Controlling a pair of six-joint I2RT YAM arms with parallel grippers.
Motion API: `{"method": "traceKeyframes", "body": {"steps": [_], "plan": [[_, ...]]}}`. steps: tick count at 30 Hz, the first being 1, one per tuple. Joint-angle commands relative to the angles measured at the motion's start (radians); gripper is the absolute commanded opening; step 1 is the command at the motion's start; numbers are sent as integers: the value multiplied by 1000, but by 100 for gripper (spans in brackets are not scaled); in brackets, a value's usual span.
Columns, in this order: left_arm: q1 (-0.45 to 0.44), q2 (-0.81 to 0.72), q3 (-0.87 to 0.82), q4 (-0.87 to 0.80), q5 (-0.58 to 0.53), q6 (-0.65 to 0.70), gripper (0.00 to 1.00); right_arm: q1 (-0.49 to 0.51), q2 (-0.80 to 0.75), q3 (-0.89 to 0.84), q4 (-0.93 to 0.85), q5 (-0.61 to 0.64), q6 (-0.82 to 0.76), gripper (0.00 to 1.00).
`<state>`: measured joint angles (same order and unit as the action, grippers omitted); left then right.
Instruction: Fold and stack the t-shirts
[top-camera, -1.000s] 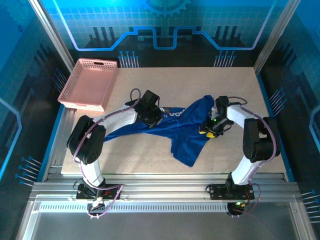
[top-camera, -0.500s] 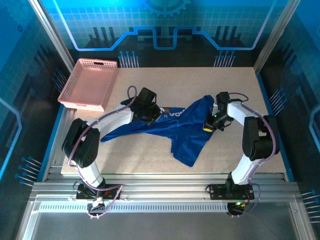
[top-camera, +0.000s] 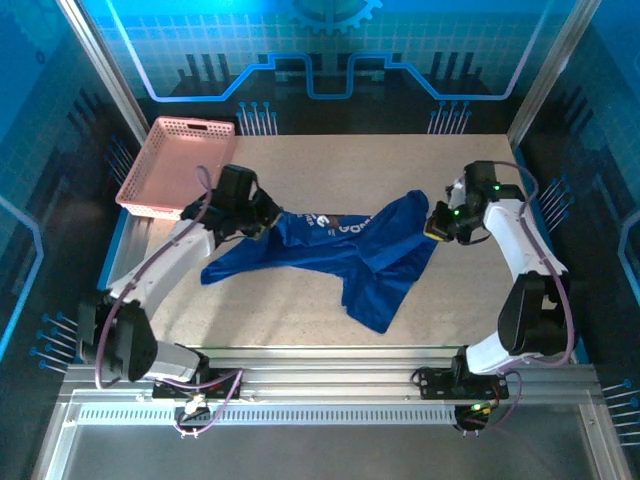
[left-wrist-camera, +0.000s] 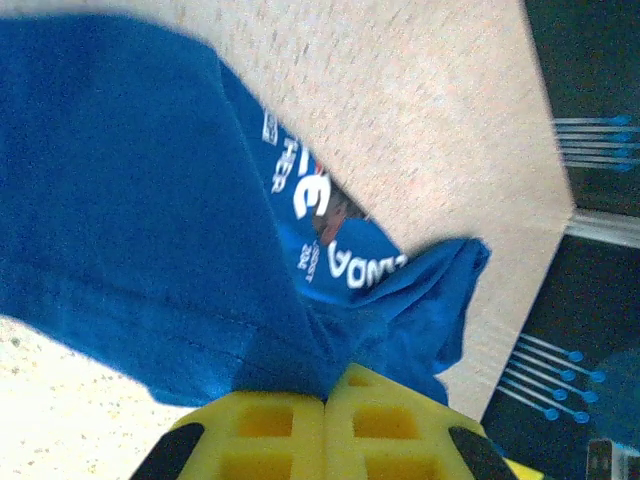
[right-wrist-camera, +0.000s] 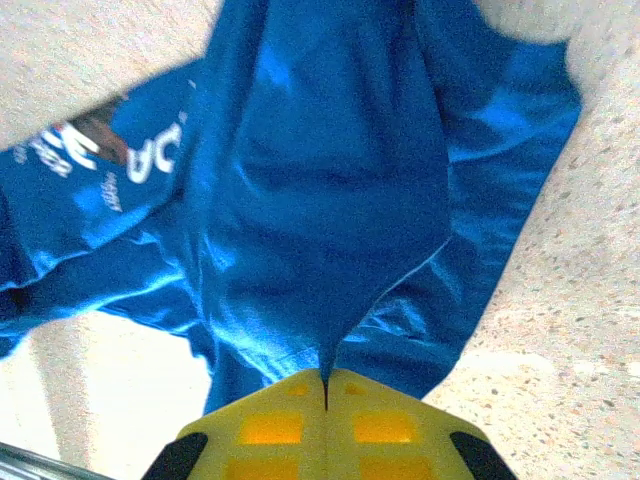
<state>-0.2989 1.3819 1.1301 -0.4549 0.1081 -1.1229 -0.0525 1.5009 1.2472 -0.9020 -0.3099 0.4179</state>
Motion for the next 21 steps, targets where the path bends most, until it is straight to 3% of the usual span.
{"method": "traceKeyframes", "body": {"steps": [1,6,11,21], "plan": [[77,-112,3,-52,28,78,0,-58,-63,96,-64,-57,-18,0],[210,-214,50,-63,84,149,0,-118,-86,246,-74,-123,-19,0],[284,-202,196,-87,135,251,0,-153,-65,445,-49,-242,23,0],[346,-67,561,35,210,333,0,-196,140,1097,-11,-389,195,0]]}}
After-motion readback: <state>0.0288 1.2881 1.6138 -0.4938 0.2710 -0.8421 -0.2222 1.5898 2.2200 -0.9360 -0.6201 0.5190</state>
